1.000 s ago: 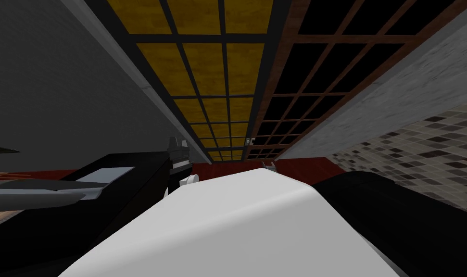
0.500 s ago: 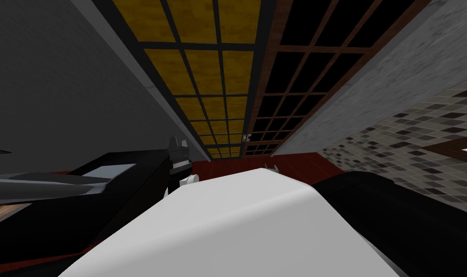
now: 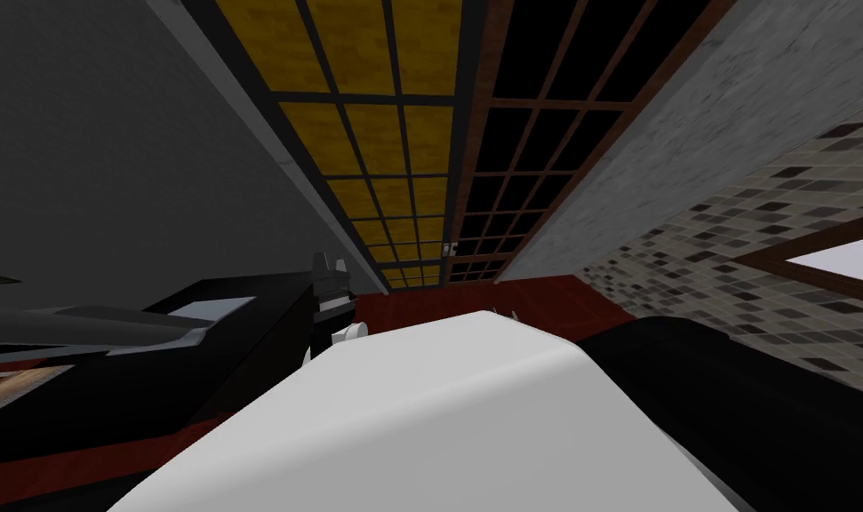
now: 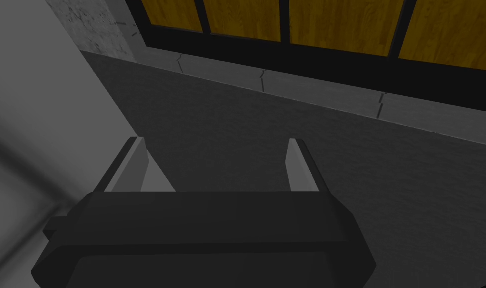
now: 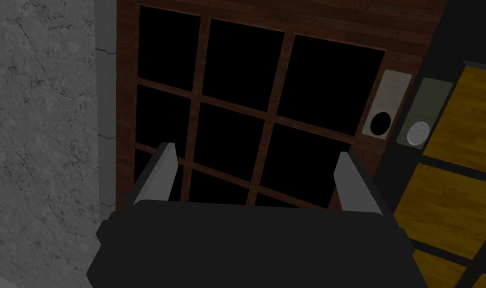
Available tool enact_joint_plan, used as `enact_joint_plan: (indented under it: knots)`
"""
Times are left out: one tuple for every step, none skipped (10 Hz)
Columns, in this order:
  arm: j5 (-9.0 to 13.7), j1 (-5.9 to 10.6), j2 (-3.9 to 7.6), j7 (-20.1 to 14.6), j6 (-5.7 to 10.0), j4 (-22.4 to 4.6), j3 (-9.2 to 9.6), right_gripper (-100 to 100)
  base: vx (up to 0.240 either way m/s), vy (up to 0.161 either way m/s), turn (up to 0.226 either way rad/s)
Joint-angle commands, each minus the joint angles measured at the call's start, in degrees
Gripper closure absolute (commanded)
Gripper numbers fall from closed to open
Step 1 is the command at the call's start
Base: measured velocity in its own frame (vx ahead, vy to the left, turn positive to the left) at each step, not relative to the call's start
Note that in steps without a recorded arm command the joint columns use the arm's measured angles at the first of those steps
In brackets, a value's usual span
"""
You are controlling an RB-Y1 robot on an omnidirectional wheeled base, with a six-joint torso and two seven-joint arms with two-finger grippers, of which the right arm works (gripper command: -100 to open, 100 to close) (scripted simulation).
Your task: Pull the door open
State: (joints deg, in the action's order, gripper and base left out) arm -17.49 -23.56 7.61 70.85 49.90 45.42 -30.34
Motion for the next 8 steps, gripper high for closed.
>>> enact_joint_plan:
  knots:
    - [0.0,1.23,-0.38,1.4,-1.64,-1.0,-1.04,-100,-0.122,-0.04,-0.003]
    - [-0.1,2.35,-0.88,2.3,-2.38,-1.6,-1.52,-100,-0.054,-0.062,0.021]
    - [-0.2,3.06,-1.21,2.7,-2.71,-1.8,-1.67,-100,0.011,-0.07,0.033]
    - [-0.3,4.24,-1.74,3.3,-3.18,-2.1,-1.84,-100,0.07,-0.062,0.052]
    - [-0.3,4.95,-2.07,3.6,-3.37,-2.1,-1.85,-100,0.088,-0.057,0.058]
    - [-0.5,6.7,-2.86,4.2,-3.8,-2.2,-1.82,-100,0.137,-0.061,0.093]
    - [-0.5,7.31,-3.14,4.4,-3.89,-2.2,-1.74,-100,0.14,-0.046,0.067]
    - [-0.5,7.31,-3.14,4.4,-3.89,-2.2,-1.74,-100,0.086,-0.021,0.009]
